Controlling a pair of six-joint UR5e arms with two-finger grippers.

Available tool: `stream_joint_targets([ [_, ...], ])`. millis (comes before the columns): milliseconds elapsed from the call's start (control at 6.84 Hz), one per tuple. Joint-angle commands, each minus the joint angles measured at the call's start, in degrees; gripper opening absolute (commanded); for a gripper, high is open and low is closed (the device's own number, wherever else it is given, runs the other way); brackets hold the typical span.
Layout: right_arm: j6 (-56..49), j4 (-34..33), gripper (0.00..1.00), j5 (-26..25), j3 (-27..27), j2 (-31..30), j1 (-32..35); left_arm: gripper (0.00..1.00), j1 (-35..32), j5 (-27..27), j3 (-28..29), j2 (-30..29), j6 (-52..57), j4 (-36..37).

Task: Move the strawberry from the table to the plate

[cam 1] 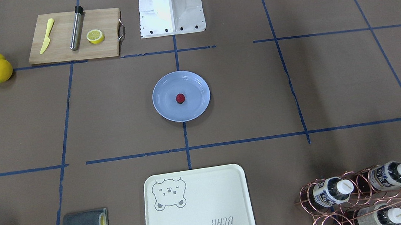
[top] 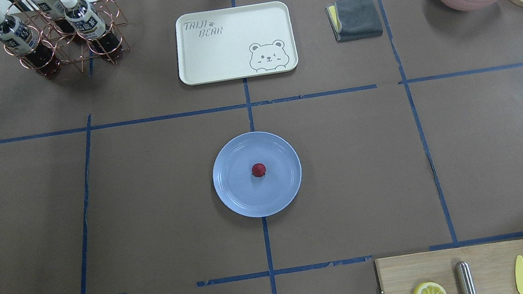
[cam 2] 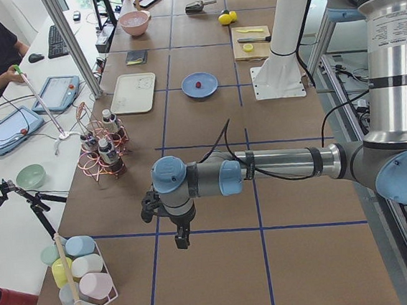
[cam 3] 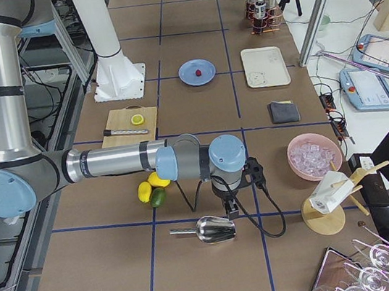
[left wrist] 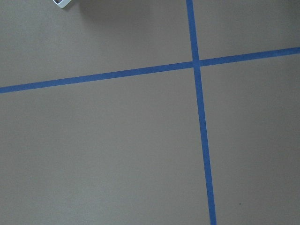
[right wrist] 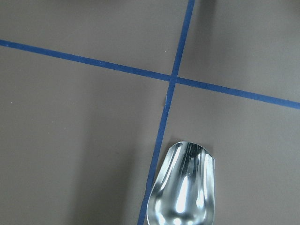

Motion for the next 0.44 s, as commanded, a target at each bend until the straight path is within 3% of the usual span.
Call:
stream_joint_targets([
  [0, 1.0, 0.1, 1.00, 0.3, -0.3, -1.2, 1.1, 1.00, 0.1, -0.6, 0.3, 0.1, -0.1, -0.1],
  [292, 3.1, 0.3, 1.00, 0.3, -1.0, -1.3, 1.2, 1.00, 0.1, -0.6, 0.4, 0.1, 0.0, -0.6],
])
